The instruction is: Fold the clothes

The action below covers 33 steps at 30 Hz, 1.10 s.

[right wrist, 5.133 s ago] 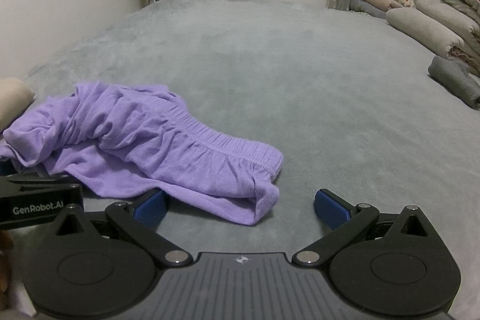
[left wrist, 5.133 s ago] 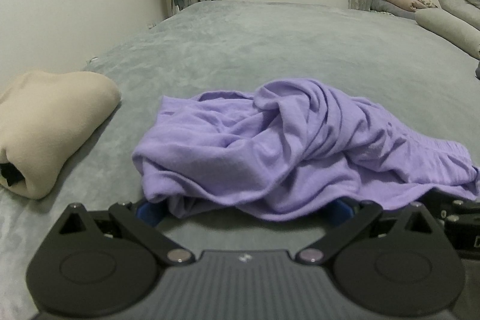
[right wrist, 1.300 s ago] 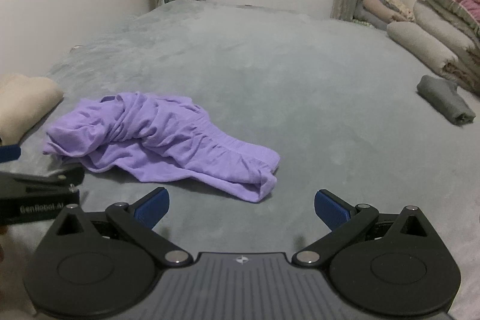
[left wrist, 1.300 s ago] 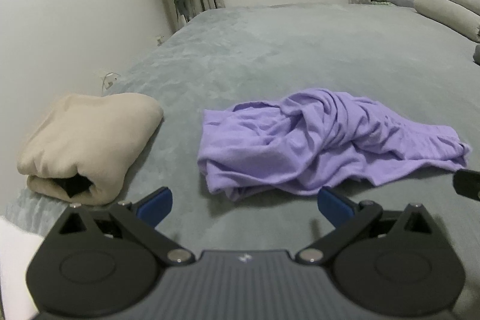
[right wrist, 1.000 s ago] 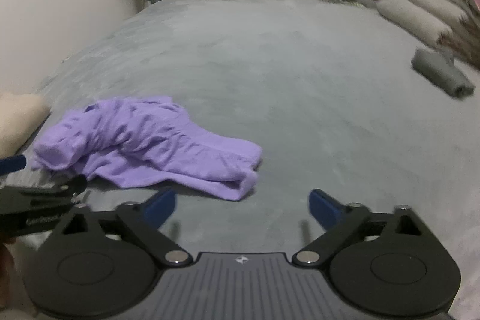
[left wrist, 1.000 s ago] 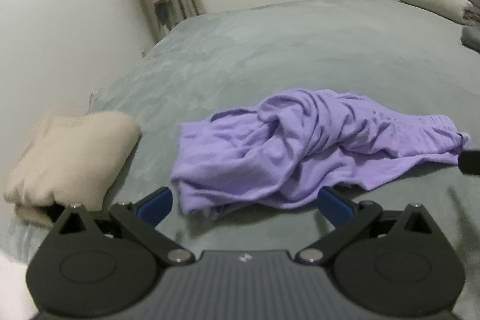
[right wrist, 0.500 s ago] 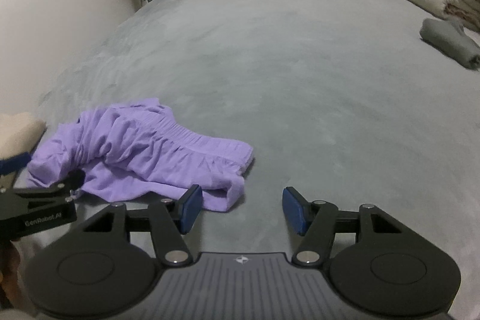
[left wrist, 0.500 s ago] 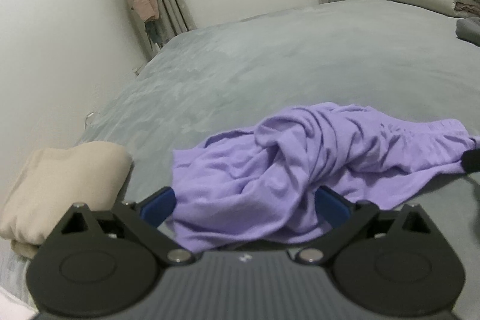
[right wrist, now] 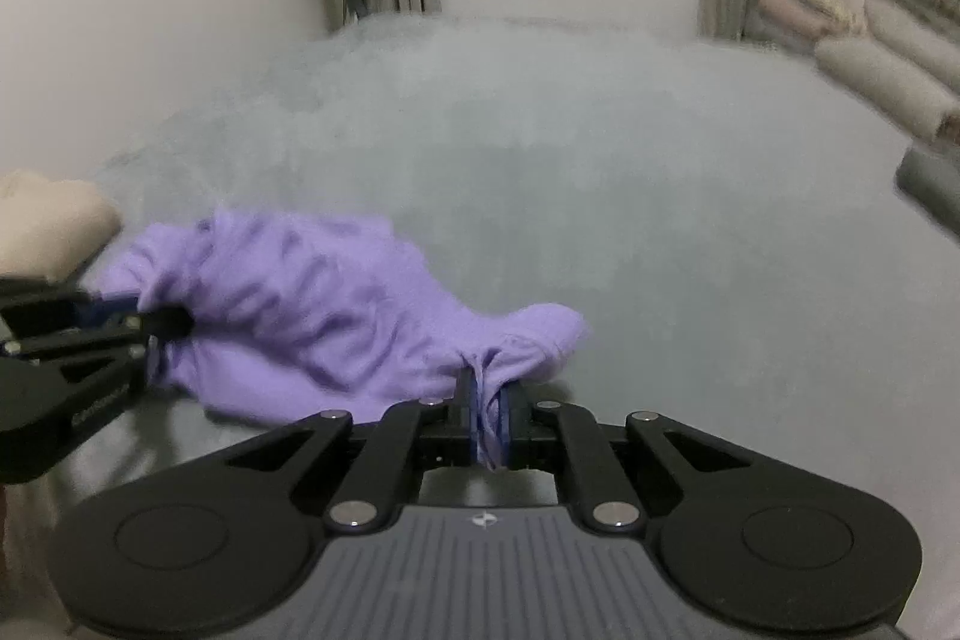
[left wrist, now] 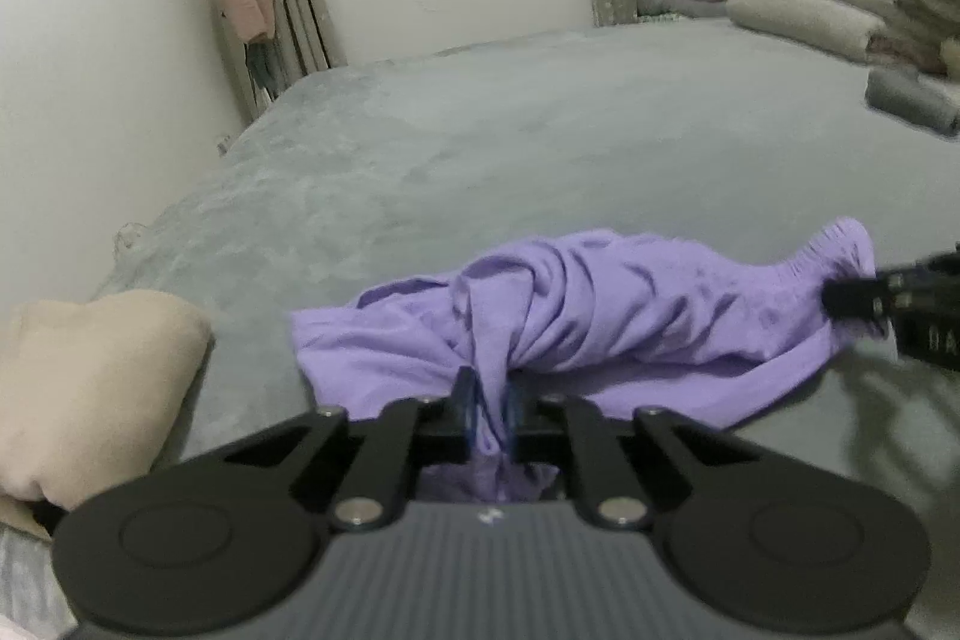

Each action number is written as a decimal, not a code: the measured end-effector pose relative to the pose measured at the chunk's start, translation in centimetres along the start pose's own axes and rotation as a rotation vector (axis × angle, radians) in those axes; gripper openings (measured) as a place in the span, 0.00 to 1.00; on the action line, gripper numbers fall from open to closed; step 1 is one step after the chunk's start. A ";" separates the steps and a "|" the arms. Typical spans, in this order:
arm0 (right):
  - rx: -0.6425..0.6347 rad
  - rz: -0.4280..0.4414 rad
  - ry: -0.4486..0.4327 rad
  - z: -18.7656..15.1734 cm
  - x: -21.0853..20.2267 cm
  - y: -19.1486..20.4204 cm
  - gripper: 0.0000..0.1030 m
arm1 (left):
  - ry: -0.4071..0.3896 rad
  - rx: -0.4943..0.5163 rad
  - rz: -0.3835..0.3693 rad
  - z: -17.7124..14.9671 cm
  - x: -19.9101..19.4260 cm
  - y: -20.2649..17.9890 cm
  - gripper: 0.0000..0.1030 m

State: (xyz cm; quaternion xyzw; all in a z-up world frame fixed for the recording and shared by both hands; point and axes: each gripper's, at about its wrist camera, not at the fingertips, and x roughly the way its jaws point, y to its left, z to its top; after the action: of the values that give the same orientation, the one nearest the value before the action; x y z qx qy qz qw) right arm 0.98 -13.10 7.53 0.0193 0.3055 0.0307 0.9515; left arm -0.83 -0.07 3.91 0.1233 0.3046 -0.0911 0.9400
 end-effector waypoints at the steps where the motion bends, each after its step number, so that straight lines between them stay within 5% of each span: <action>1: 0.000 0.004 -0.030 0.4 -0.7 -0.2 0.08 | -0.010 -0.009 -0.013 0.2 -0.6 0.1 0.07; 8: -0.020 0.001 -0.240 2.9 -5.9 -1.7 0.07 | -0.118 -0.115 -0.152 1.9 -6.4 1.8 0.06; 15: 0.008 0.080 -0.503 5.5 -13.4 -3.6 0.07 | -0.103 -0.203 -0.357 1.2 -8.6 4.5 0.08; 18: -0.018 0.135 -0.550 5.9 -15.4 -3.3 0.07 | -0.068 -0.191 -0.335 1.0 -7.7 4.5 0.09; 21: -0.056 0.191 -0.525 5.9 -15.5 -2.7 0.07 | -0.057 -0.168 -0.327 0.9 -6.7 3.5 0.20; 23: -0.092 0.236 -0.483 5.7 -14.9 -2.2 0.07 | -0.050 -0.152 -0.323 0.8 -6.0 2.8 0.46; 24: -0.105 0.255 -0.455 5.5 -14.8 -2.0 0.07 | -0.047 -0.145 -0.320 0.8 -5.7 2.4 0.49; 33: -0.041 0.187 -0.170 3.2 -8.2 -4.5 0.13 | -0.021 -0.048 -0.286 0.3 -2.6 -1.3 0.51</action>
State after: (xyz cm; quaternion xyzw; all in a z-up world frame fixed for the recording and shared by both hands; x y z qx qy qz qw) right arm -3.59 -18.18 14.59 0.0307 0.2198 0.1240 0.9672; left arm -3.03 -1.15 5.42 0.0553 0.3113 -0.2180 0.9233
